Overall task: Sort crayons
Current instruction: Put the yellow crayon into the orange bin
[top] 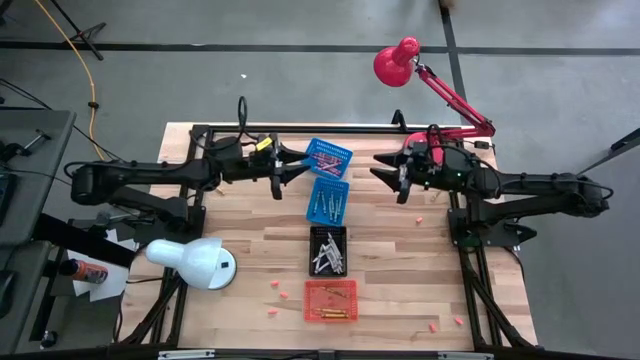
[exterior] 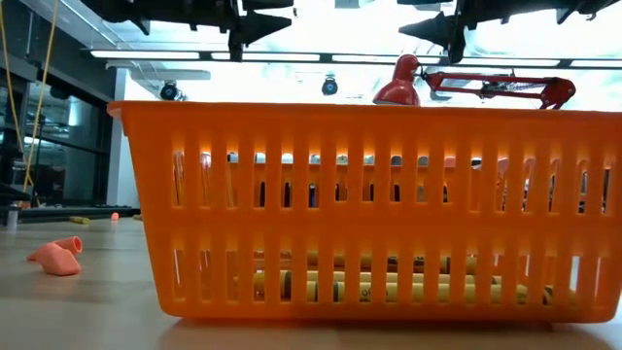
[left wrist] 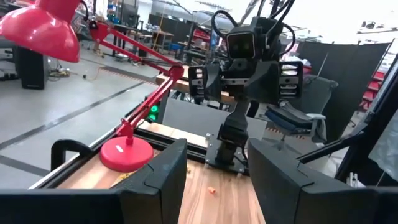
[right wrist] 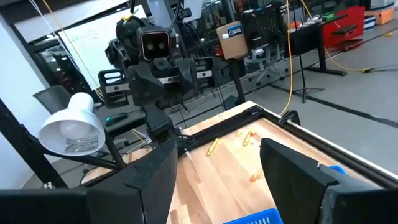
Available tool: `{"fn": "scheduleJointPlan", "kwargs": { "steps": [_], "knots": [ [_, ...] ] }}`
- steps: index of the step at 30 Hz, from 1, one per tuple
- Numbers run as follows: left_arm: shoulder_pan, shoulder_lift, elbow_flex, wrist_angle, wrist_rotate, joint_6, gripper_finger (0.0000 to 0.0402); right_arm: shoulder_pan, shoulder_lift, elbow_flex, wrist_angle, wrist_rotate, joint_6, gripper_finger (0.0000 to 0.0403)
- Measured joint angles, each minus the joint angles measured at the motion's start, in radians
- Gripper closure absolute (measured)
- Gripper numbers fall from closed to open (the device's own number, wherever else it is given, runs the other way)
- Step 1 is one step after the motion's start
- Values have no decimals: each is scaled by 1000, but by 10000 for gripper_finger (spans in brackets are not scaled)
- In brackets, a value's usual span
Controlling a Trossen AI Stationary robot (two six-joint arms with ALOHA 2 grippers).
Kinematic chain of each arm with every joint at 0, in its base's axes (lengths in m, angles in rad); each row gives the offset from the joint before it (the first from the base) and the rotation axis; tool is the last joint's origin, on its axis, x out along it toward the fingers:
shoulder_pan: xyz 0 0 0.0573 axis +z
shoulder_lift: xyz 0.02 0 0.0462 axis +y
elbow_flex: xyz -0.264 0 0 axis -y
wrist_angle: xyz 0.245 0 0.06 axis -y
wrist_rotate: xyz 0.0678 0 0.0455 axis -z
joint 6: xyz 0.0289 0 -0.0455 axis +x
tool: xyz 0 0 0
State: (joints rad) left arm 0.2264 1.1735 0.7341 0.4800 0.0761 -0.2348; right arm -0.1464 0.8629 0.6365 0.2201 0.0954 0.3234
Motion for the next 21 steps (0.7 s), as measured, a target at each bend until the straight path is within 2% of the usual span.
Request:
{"fn": "scheduleJointPlan", "kwargs": {
  "steps": [6, 10, 12, 18, 21],
  "knots": [
    [0, -23, 0, -5, 0, 0, 243, 0, 2, 0, 1, 4, 36, 179],
    [0, -30, 0, -7, 0, 1, 243, 0, 20, 2, -45, 105, 174, 179],
    [0, -29, 0, -11, 0, 1, 243, 0, 59, 36, -191, 148, 269, 179],
    [4, -29, 0, -12, 0, 2, 243, -35, 282, 183, -854, 279, 571, 179],
    [11, -29, 0, -14, 0, 2, 243, -72, 369, 208, -1015, 291, 762, 179]
  ]
}}
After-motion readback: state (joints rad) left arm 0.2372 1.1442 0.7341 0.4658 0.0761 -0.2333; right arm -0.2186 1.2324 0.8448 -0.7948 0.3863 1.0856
